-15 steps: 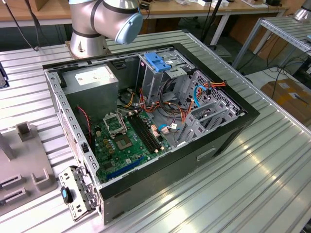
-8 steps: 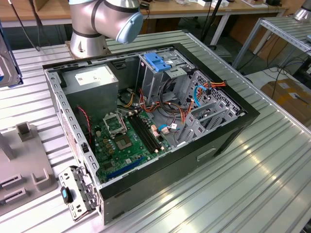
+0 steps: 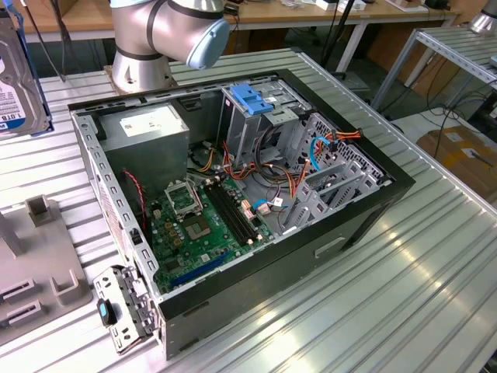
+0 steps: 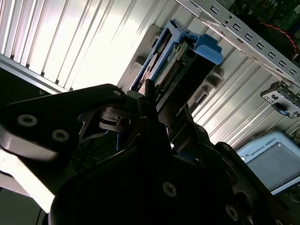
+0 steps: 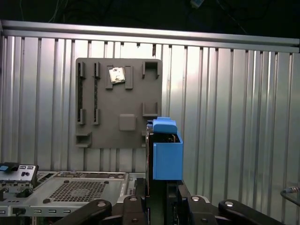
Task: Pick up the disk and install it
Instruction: 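Pick up the disk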
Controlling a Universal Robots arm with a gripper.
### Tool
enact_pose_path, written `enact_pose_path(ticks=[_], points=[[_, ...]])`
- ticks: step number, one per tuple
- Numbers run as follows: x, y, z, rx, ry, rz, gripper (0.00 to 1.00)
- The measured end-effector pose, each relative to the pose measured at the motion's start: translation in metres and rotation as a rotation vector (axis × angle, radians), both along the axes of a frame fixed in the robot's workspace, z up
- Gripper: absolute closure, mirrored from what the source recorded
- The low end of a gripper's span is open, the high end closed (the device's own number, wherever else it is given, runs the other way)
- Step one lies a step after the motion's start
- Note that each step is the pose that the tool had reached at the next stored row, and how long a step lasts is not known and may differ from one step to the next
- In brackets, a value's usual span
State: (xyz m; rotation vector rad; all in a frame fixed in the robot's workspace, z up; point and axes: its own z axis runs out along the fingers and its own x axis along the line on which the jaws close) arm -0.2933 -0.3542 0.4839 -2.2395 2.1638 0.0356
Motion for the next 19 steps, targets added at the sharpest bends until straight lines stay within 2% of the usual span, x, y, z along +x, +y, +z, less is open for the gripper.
enact_pose_path(ticks=[3, 11, 15, 19], points=[[0.001, 0.0, 0.0034, 0.0002, 0.0001, 0.0, 0.65], [0.003, 0.0, 0.0035, 0.0002, 0.0002, 0.0, 0.65], [0.0087, 0.0, 0.0035, 0.0002, 0.0001, 0.0, 0.65], [0.0194, 0.0, 0.0035, 0.0001, 0.0001, 0.0, 0.65]])
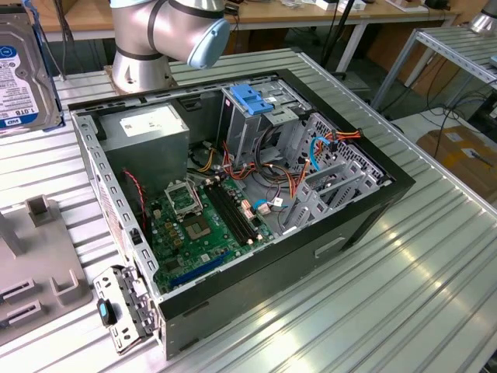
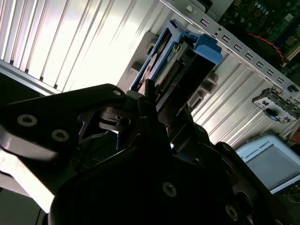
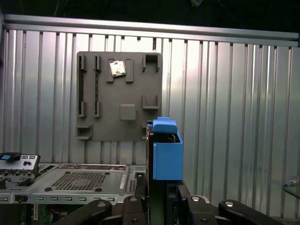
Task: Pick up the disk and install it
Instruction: 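Pick up the disk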
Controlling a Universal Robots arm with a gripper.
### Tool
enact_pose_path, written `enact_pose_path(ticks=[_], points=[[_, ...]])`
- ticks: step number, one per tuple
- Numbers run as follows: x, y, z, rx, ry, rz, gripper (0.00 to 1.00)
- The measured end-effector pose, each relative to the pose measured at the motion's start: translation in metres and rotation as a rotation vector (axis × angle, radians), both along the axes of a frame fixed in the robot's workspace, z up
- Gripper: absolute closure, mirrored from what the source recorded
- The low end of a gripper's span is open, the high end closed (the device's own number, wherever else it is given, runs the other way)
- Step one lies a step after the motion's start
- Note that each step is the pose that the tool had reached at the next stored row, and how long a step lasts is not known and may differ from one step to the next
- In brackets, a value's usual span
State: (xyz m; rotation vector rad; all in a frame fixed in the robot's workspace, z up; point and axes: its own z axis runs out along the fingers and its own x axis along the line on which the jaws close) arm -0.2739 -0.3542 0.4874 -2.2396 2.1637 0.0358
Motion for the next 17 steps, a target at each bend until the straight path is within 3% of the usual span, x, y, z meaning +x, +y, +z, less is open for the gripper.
enact_pose_path(ticks=[3, 12, 17], points=[[0.0135, 0.0, 0.0, 0.0001, 0.0, 0.0, 0.65], [0.0365, 0.0, 0.0, 0.0, 0.0, 0.0, 0.65], [0.0408, 0.0, 0.0, 0.0, 0.0, 0.0, 0.65]])
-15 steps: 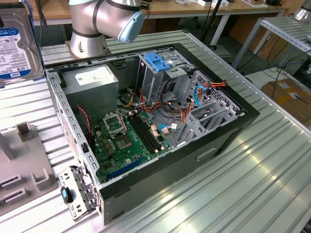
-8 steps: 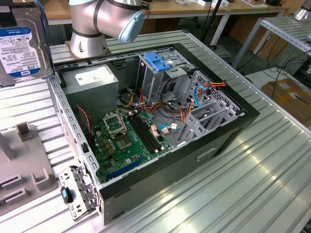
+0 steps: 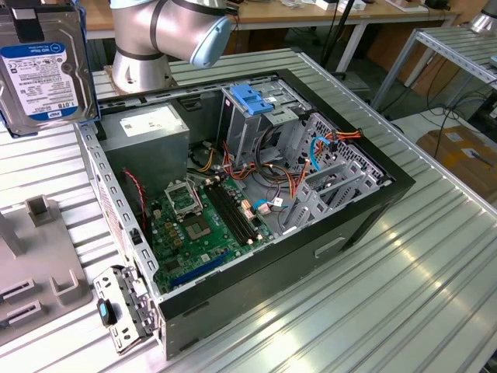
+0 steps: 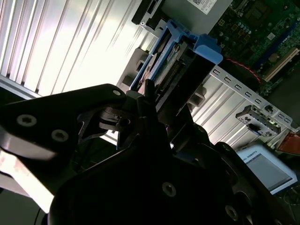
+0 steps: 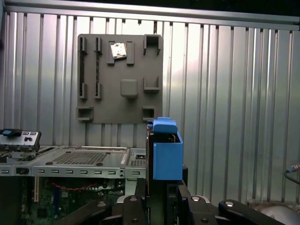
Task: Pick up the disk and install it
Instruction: 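Pick up the disk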
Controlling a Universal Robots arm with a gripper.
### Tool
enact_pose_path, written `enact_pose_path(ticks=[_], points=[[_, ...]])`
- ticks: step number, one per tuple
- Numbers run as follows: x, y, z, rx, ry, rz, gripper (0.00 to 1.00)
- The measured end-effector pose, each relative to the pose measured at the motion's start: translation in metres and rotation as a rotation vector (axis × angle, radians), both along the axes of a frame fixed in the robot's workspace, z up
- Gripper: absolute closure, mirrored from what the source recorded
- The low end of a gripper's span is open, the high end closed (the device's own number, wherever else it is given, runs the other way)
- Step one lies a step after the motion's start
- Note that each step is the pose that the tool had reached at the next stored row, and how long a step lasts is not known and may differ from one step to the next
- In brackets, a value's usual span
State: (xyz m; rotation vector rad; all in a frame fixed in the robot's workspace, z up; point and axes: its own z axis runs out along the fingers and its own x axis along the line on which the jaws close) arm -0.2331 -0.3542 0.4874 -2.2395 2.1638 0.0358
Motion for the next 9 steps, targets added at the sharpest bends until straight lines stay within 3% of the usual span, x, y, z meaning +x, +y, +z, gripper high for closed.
enact_pose_path(ticks=[9], points=[[0.0002, 0.0, 0.0, 0.0001, 0.0, 0.0, 0.65]])
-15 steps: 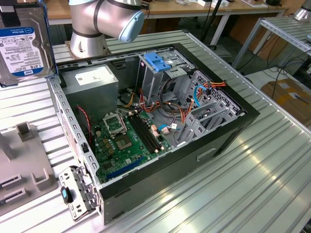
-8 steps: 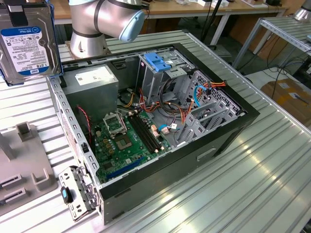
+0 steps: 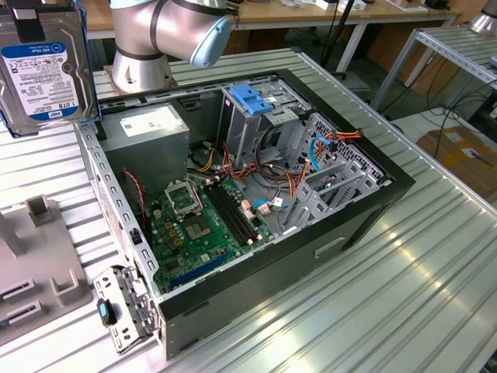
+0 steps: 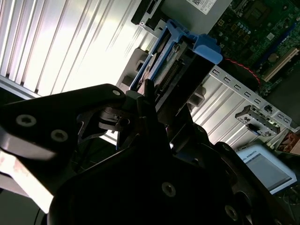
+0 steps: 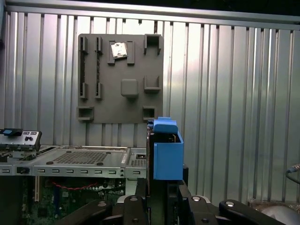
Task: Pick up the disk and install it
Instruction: 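Pick up the disk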
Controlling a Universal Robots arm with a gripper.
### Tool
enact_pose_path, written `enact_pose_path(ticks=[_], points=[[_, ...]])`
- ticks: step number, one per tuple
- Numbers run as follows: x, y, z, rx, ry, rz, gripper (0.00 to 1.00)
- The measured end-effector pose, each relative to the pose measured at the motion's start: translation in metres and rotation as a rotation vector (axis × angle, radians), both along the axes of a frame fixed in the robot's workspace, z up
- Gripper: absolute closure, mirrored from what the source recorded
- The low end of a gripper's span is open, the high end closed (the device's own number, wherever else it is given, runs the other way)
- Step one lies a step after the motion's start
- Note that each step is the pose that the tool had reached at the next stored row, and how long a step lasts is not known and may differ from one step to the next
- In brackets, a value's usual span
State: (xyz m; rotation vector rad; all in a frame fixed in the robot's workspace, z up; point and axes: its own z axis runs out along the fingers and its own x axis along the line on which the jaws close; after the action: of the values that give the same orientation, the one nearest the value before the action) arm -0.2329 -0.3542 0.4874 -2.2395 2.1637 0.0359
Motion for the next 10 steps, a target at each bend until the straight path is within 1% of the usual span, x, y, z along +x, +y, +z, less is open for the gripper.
enact_pose_path(ticks=[6, 10], points=[[0.0008, 0.0, 0.0, 0.0, 0.0, 0.0, 0.65], [0.005, 0.0, 0.0, -0.0001, 0.0001, 0.0, 0.65]])
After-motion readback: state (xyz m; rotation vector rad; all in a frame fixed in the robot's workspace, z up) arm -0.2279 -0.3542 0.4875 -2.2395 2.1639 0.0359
